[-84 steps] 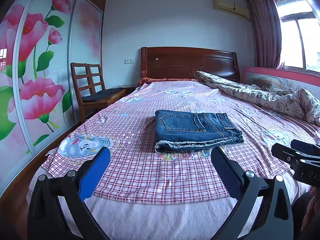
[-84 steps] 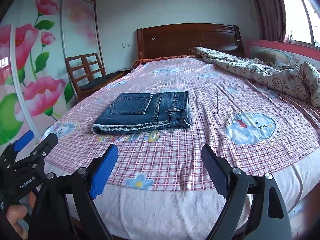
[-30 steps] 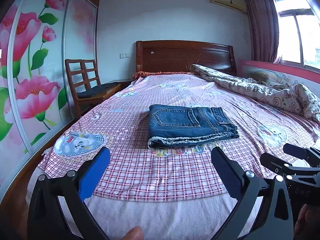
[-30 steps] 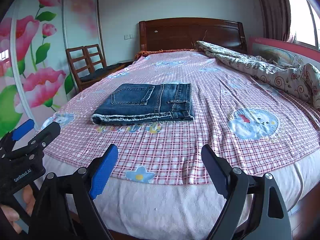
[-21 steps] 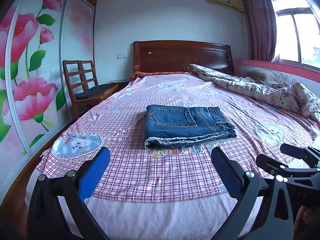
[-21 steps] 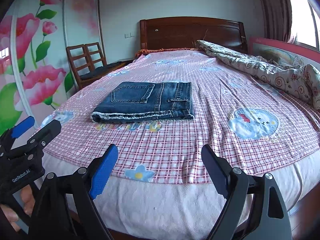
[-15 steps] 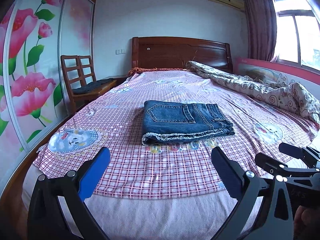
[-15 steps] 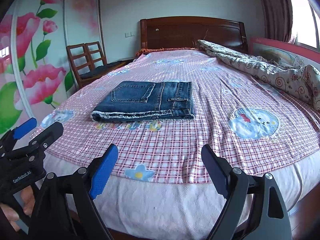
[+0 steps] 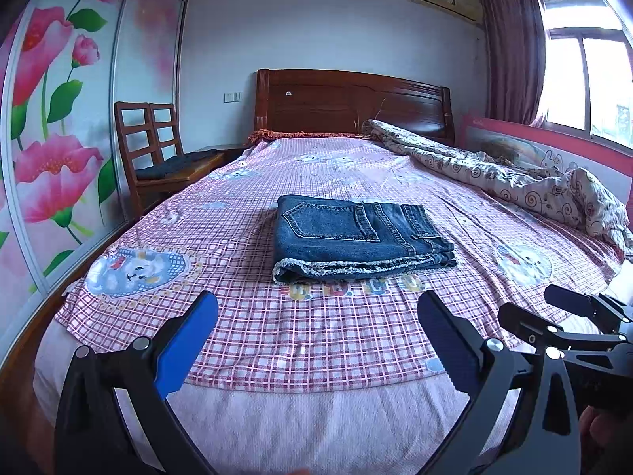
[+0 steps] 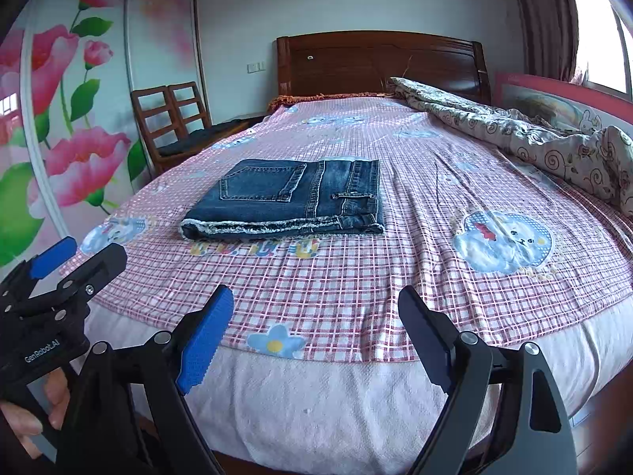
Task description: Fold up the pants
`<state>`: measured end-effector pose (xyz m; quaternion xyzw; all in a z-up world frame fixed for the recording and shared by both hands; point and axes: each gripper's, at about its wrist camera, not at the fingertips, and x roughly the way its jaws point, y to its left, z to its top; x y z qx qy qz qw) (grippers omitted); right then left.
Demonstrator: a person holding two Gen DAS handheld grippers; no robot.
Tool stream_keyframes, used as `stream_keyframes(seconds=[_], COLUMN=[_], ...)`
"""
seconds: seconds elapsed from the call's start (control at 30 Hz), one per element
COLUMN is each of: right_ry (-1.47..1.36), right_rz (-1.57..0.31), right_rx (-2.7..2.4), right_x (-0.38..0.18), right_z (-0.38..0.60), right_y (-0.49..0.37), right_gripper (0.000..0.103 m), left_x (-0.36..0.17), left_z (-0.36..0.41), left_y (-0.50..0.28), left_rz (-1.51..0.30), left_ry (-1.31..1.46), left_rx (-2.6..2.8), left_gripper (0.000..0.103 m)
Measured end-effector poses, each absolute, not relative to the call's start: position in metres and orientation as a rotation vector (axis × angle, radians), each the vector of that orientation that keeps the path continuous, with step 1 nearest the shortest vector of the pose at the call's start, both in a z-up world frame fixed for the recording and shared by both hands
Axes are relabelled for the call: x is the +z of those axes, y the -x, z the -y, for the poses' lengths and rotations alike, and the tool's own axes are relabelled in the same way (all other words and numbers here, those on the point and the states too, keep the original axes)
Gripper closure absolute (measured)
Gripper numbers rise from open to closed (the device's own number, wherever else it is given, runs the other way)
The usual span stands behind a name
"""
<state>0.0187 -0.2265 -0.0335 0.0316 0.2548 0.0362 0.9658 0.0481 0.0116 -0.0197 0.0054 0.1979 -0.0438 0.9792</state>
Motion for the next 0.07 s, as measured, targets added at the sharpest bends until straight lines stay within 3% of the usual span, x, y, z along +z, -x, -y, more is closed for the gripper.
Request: stream_keyframes(seconds=[0.07], right_ry=[-0.063], right_rz=[-0.515], right_rx=[0.074], right_x=[-0.0336], right_z=[0.2265], right_y=[-0.0187], right_gripper=[0.019], left_x=[-0.0208], left_z=[-0.0128], left_y=[-0.0498], left_rz=[-0.411], left_ry=[-0.002], left_rx=[-0.086], left_gripper=[0.002])
